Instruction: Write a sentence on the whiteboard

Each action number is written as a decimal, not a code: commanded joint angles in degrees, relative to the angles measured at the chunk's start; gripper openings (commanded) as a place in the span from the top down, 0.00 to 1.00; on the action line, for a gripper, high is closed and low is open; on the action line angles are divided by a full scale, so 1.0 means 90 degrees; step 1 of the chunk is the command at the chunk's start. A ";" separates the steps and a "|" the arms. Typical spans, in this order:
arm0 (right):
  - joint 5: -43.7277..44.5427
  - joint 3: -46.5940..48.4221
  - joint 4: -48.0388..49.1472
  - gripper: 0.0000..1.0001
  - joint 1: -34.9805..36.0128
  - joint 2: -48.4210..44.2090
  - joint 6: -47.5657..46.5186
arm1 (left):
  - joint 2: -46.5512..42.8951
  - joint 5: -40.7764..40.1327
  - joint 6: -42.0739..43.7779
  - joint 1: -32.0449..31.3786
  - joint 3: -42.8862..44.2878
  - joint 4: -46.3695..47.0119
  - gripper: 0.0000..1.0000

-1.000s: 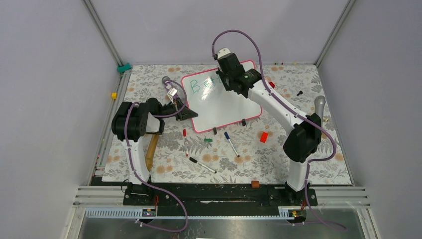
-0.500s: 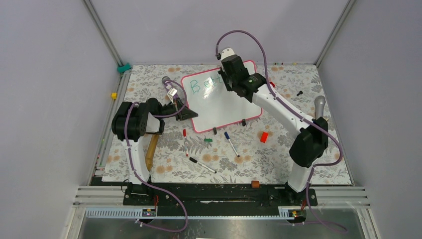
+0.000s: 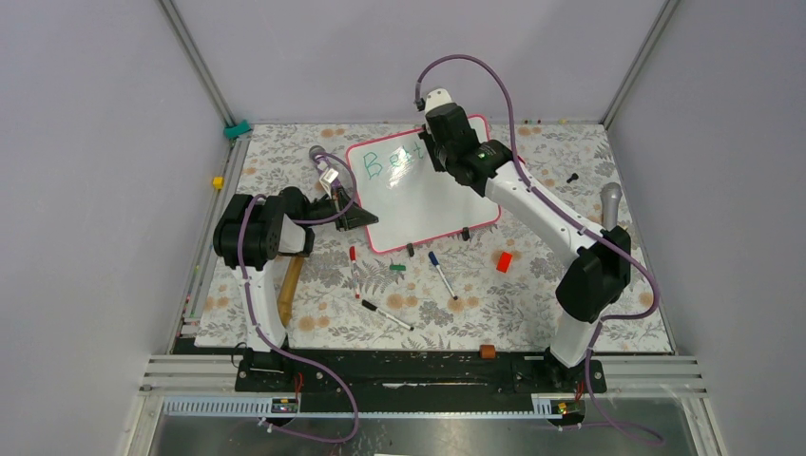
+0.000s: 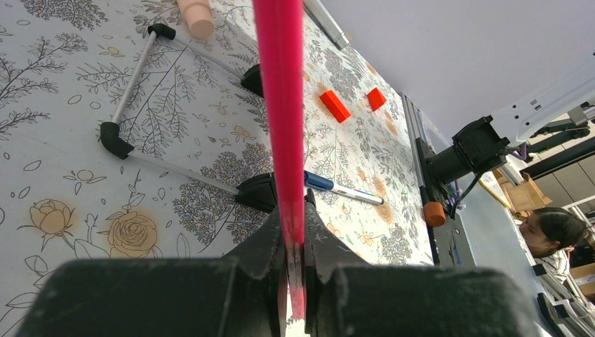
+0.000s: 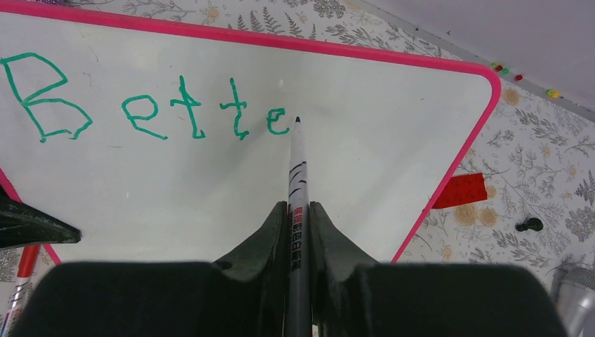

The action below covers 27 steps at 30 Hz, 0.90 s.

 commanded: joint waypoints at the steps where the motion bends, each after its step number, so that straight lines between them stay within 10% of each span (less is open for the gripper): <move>1: 0.0310 0.0160 0.0199 1.00 -0.0025 -0.0041 0.0092 | 0.0171 0.0876 0.0590 -0.0150 -0.0038 0.0271 1.00; 27: 0.0609 0.0526 0.0199 1.00 -0.0041 0.0383 0.0026 | 0.0170 0.0861 0.0590 -0.0141 -0.0037 0.0273 1.00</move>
